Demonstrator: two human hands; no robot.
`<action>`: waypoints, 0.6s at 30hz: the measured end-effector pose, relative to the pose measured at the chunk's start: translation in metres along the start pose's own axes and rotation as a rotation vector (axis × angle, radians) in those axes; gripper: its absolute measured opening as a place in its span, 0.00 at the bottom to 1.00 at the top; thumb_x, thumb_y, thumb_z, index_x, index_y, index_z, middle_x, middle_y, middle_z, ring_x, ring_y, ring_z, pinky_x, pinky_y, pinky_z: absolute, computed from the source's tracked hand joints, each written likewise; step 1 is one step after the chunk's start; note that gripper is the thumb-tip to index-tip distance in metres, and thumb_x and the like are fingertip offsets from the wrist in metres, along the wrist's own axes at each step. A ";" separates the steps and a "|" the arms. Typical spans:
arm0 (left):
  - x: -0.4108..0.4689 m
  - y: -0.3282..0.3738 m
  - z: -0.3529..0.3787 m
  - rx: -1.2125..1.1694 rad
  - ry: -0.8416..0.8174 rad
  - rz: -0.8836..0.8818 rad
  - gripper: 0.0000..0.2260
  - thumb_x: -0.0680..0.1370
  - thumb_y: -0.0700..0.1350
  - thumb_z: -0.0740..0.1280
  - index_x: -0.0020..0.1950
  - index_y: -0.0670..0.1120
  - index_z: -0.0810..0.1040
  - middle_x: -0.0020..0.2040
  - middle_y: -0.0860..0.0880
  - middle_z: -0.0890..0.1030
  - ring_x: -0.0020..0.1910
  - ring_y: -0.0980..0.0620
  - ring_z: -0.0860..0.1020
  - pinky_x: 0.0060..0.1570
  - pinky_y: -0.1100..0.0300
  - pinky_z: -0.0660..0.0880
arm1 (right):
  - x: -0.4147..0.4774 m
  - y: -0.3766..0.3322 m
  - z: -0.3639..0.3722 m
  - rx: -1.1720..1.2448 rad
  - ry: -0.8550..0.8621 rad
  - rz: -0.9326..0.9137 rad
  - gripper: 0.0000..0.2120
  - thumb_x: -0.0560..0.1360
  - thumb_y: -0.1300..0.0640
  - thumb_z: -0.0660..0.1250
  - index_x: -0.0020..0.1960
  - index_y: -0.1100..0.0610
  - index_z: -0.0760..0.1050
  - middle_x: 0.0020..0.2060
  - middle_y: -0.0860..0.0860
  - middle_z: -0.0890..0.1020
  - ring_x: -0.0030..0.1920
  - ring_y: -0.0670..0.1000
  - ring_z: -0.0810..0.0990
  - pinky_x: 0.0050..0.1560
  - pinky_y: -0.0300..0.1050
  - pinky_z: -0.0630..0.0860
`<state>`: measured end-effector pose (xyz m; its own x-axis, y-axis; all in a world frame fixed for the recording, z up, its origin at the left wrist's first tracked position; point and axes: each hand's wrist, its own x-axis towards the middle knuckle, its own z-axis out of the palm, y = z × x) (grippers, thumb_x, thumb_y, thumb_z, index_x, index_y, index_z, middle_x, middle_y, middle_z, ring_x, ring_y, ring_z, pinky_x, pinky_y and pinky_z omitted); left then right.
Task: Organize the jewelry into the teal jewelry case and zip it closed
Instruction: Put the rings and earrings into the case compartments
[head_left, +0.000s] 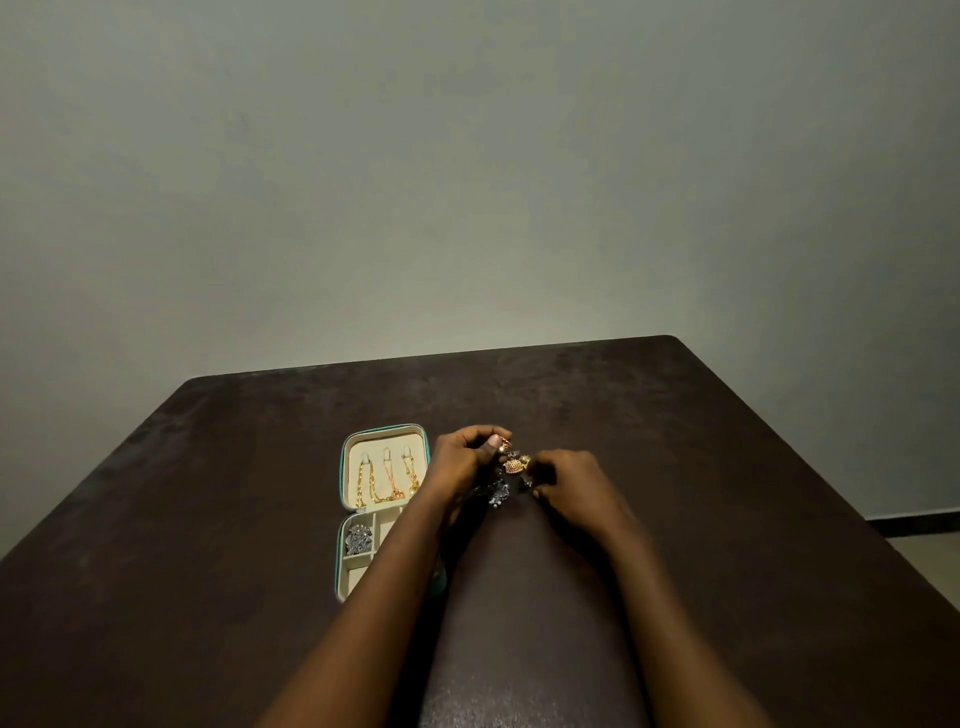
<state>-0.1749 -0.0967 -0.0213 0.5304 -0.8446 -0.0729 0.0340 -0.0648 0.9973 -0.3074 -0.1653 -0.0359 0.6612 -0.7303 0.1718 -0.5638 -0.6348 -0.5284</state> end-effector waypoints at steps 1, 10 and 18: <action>0.000 0.000 0.000 -0.014 -0.001 -0.002 0.07 0.79 0.34 0.61 0.47 0.40 0.79 0.37 0.48 0.78 0.29 0.61 0.77 0.31 0.70 0.74 | 0.000 0.000 0.000 0.002 0.001 0.006 0.13 0.70 0.64 0.65 0.53 0.58 0.80 0.50 0.56 0.82 0.53 0.54 0.79 0.50 0.43 0.71; -0.001 -0.001 0.002 -0.059 -0.045 -0.024 0.11 0.78 0.34 0.62 0.40 0.44 0.79 0.28 0.52 0.81 0.28 0.58 0.78 0.31 0.68 0.75 | -0.001 -0.008 -0.002 0.481 0.108 0.116 0.10 0.74 0.64 0.66 0.54 0.58 0.80 0.48 0.52 0.84 0.50 0.48 0.81 0.51 0.39 0.75; -0.002 -0.001 0.001 -0.039 -0.036 -0.042 0.09 0.76 0.34 0.65 0.41 0.44 0.82 0.29 0.50 0.82 0.32 0.54 0.79 0.37 0.61 0.76 | 0.001 -0.007 0.000 0.566 0.097 0.136 0.07 0.74 0.62 0.67 0.38 0.54 0.76 0.32 0.47 0.80 0.32 0.42 0.74 0.36 0.38 0.71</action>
<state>-0.1771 -0.0959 -0.0217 0.4972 -0.8601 -0.1141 0.0893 -0.0801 0.9928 -0.3033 -0.1615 -0.0324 0.5379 -0.8325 0.1326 -0.2708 -0.3196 -0.9080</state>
